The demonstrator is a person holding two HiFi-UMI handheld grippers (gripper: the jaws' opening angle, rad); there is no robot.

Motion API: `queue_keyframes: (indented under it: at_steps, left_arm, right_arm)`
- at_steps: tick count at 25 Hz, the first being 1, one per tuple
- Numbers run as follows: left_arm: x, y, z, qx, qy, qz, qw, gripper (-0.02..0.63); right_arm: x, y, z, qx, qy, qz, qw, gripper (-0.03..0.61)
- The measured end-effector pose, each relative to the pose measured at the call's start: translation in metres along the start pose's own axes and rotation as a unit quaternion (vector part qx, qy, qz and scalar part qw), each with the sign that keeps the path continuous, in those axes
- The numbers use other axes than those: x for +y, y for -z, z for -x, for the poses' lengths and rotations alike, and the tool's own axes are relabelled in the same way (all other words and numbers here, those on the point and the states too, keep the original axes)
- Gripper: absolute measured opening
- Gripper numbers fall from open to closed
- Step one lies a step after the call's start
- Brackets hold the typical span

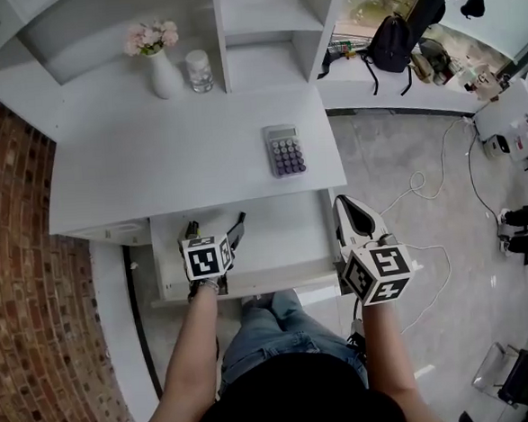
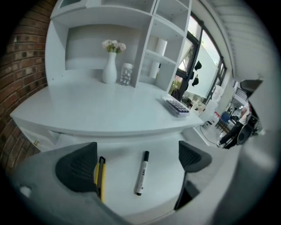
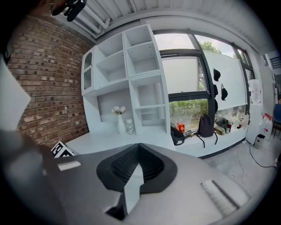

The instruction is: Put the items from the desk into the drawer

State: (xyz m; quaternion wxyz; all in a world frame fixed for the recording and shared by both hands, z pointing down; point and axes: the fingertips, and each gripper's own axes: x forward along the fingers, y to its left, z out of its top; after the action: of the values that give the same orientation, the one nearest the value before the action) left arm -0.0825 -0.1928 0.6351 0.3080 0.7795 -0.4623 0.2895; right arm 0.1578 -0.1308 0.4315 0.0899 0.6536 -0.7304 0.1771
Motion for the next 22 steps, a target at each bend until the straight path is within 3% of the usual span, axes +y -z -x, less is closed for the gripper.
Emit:
queue_keyframes:
  at_steps: [5,10,14,22]
  left_arm:
    - [0.01,-0.055,0.05,-0.099,-0.008,0.011,0.995,0.588]
    - [0.024,-0.126,0.12,-0.215,-0.027,0.001,0.9763,0.588]
    - [0.032,-0.174,0.188,-0.305,-0.05,-0.022,0.9507,0.586]
    - [0.033,-0.245,0.306,-0.443,-0.087,-0.098,0.8867,0.585]
  right_arm:
    - [0.009,-0.024,0.003,-0.018,-0.02,0.031,0.999,0.006]
    - [0.022,-0.059,0.007,-0.045,-0.036,0.083,0.995,0.006]
    - [0.022,-0.096,0.014,-0.084,-0.025,0.116,0.989,0.006]
    - [0.036,-0.162,0.042,-0.161,-0.014,0.144,0.976,0.006]
